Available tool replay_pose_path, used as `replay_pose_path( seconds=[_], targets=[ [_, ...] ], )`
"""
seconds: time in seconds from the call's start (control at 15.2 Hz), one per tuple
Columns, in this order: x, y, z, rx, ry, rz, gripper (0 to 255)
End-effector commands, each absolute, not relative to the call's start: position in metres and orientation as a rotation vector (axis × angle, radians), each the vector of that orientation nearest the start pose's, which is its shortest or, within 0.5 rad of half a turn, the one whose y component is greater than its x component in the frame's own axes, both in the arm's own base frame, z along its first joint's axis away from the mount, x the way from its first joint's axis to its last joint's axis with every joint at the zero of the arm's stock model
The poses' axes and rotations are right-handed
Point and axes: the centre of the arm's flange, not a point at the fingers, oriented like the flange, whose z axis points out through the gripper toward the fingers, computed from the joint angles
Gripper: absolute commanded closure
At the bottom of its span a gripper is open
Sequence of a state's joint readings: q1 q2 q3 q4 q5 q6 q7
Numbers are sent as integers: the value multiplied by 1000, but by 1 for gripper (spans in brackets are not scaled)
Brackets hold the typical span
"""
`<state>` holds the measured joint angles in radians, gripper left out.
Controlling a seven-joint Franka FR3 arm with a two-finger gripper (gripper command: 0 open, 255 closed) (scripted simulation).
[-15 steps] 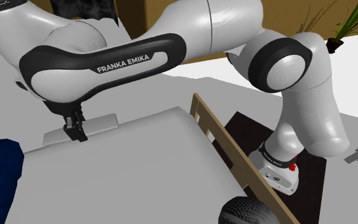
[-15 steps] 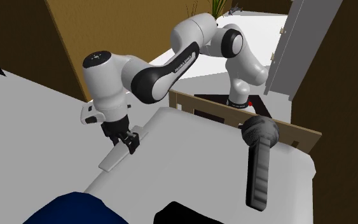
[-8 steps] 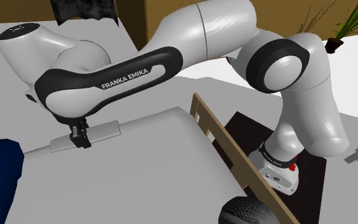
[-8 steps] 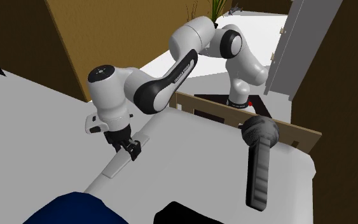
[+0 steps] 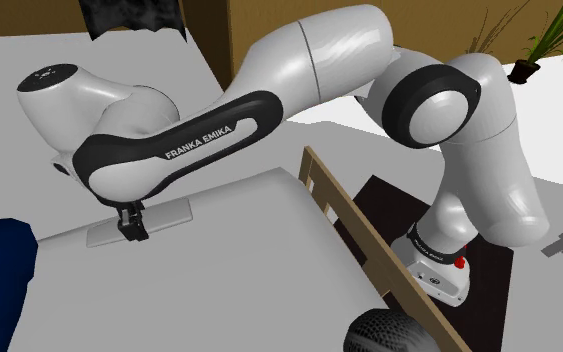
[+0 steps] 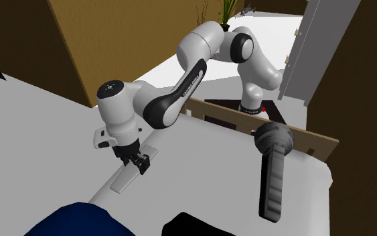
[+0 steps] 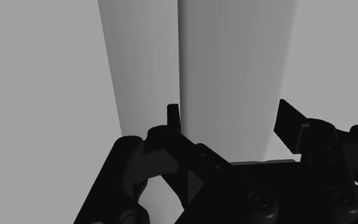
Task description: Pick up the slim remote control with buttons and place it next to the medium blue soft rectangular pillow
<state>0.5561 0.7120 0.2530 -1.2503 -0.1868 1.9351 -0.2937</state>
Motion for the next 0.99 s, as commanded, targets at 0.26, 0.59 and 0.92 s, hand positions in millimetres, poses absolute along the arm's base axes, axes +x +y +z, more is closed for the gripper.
replay_pose_path(
  seconds=[0.26, 0.59, 0.92],
  targets=[
    [553, 493, 349, -2678, -1663, 4, 255],
    [553, 493, 349, -2678, -1663, 4, 0],
    [553, 494, 388, -2678, -1663, 4, 0]
  ],
)
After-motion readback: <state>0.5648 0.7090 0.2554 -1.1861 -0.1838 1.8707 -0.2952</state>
